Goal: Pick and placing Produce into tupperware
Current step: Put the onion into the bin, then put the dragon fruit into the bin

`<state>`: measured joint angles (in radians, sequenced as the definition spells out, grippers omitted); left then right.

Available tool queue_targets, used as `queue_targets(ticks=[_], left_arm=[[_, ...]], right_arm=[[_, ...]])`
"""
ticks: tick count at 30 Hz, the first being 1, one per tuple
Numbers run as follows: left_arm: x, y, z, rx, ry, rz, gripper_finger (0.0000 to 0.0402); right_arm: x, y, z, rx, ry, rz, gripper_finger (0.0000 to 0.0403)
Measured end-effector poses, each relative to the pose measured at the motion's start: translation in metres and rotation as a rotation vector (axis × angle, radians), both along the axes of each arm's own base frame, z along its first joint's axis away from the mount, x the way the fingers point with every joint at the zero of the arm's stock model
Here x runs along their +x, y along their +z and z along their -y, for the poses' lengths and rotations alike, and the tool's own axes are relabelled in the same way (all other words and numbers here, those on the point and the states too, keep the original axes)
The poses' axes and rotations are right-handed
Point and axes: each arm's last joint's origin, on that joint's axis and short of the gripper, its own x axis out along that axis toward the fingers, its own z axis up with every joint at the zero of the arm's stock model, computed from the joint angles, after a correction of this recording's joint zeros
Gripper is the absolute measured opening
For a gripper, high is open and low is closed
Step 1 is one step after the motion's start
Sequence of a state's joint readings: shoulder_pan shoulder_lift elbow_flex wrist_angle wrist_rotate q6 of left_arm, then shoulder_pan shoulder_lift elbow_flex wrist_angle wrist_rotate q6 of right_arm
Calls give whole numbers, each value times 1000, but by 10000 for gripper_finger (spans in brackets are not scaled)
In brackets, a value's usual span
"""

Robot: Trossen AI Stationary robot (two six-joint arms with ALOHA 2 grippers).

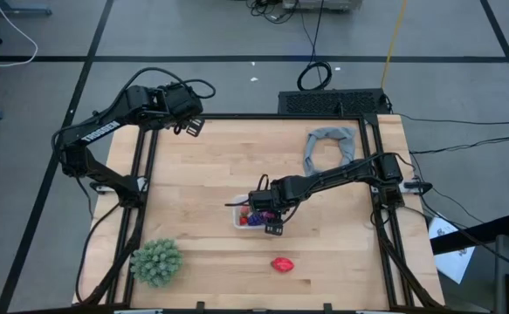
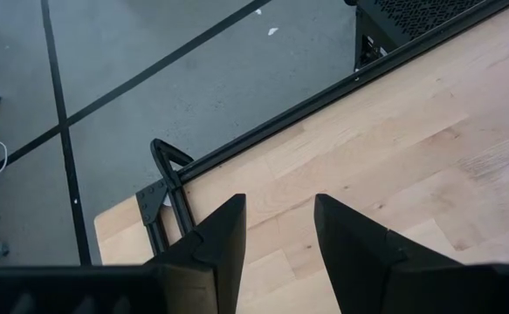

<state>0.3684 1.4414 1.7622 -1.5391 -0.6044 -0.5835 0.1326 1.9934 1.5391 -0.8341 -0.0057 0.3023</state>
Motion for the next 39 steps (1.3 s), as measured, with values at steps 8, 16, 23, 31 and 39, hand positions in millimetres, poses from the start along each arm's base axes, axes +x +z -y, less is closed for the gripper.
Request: queue_targets(ticks=[8, 16, 23, 31, 39], left_arm=[[0, 0, 0, 0, 0, 0, 143], [0, 0, 0, 0, 0, 1, 143], [0, 0, 0, 0, 0, 2, 143], [0, 0, 0, 0, 0, 3, 143], [0, 0, 0, 0, 0, 3, 143]], right_arm=[[0, 1, -1, 53, 9, -5, 310], [0, 12, -1, 53, 34, 50, 311], [-2, 24, 0, 54, 45, 90, 311], [-8, 35, 0, 50, 62, 99, 311], [-30, 65, -9, 87, -42, 91, 311]])
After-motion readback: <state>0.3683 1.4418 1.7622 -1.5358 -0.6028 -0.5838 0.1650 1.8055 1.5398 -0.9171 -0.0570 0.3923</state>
